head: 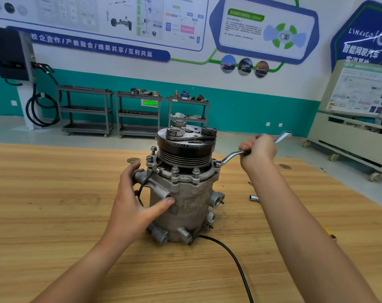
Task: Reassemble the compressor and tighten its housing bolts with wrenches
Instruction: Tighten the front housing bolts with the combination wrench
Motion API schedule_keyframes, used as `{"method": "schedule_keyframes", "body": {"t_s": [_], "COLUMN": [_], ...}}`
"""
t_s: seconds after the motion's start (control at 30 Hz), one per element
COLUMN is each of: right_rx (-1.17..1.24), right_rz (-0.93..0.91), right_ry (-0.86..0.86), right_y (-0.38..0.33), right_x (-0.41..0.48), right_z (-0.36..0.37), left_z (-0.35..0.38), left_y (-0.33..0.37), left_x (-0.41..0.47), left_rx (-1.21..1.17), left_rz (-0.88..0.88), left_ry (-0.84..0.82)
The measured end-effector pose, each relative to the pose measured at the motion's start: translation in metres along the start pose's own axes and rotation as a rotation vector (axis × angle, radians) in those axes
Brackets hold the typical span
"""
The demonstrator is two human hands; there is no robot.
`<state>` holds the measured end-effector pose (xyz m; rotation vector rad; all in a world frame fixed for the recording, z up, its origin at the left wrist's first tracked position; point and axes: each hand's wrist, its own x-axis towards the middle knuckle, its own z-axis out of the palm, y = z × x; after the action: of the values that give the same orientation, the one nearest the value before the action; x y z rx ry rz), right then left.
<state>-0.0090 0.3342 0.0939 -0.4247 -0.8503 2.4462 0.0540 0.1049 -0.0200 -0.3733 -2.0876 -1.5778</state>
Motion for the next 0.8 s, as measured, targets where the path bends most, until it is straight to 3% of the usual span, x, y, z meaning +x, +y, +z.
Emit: {"method": "schedule_keyframes", "body": {"t_s": [0.17,0.37,0.47,0.6,0.67,0.8], "right_rx": [0.085,0.138,-0.055,-0.378,-0.494,-0.612], "right_rz": [-0.276,-0.64,-0.979,-1.426,-1.551,-1.655], "right_ry": [0.053,-0.148,-0.314,-0.673,-0.766,-0.787], "right_y": [0.0,0.018,0.035,0.048,0.051,0.061], "right_x": [-0.038,-0.081,-0.091,-0.087,-0.084,-0.088], "right_z": [-0.018,-0.044,-0.052,-0.062,-0.066,-0.066], "left_z": [-0.001,0.0,0.0,-0.001,-0.001,-0.001], "left_y": [0.001,0.003,0.003,0.002,0.002,0.003], "left_x": [-0.001,-0.002,-0.002,-0.003,-0.002,-0.002], "left_rx": [-0.002,0.004,0.0,-0.011,-0.012,-0.008], "left_rz": [-0.007,-0.015,-0.015,-0.015,-0.016,-0.016], "left_ry": [0.001,-0.003,-0.001,-0.003,-0.006,-0.003]}}
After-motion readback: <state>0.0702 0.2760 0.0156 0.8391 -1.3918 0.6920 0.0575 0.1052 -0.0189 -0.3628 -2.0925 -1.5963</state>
